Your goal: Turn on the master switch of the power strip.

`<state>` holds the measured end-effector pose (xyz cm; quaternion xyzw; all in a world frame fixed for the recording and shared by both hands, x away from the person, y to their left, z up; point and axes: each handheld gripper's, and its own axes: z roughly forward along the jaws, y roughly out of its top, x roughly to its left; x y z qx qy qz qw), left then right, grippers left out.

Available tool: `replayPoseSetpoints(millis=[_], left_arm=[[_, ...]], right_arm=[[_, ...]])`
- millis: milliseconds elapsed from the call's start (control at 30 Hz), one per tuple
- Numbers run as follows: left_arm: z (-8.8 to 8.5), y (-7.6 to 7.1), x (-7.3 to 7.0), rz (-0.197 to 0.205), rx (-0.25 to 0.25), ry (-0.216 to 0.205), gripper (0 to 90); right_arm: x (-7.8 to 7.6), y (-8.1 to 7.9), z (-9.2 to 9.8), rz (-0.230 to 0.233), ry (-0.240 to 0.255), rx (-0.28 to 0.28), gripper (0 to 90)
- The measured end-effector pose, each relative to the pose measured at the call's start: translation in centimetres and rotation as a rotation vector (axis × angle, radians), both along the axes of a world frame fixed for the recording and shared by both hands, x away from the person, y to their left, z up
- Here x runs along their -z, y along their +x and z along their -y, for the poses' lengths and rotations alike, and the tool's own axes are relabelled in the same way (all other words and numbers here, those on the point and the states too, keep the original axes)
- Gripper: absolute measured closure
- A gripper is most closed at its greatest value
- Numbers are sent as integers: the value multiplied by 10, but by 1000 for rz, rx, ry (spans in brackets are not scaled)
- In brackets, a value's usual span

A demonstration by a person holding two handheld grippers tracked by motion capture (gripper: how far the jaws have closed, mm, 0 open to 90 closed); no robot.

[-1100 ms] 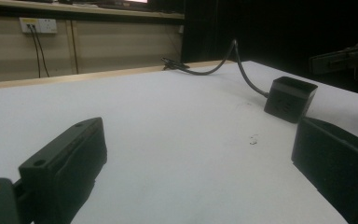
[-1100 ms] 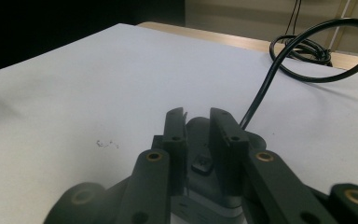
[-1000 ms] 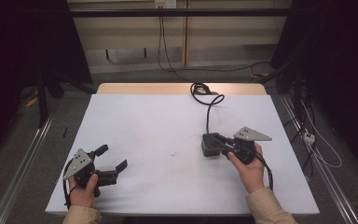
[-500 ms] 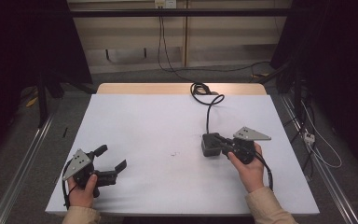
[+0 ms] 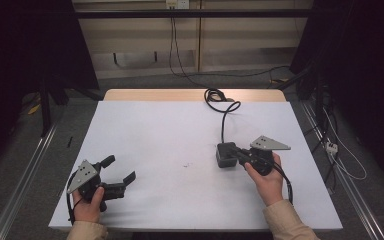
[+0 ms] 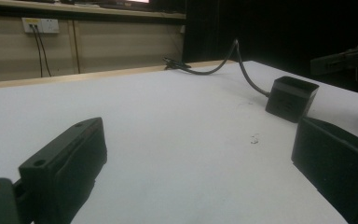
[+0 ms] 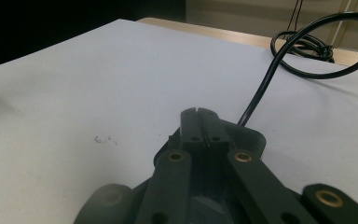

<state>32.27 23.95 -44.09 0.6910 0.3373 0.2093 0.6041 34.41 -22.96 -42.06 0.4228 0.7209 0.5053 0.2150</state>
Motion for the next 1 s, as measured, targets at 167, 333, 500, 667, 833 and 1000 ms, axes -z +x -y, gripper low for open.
replayPoseSetpoints(millis=[167,333,500,667,833,1000], left_arm=[[-1,0,0,1,0,2,29],[0,0,0,1,-1,0,28],[0,0,0,0,1,-2,28],[-1,0,0,0,-3,1,28],[-1,0,0,0,1,1,29],[-1,0,0,0,3,0,29]], right_arm=[[0,0,0,-6,2,2,900],[1,1,0,-12,-3,3,900],[4,2,-2,-22,-9,-2,900],[5,4,-2,-22,-9,-2,900],[6,4,-3,-32,-20,2,900],[7,4,-3,-30,-27,2,900]])
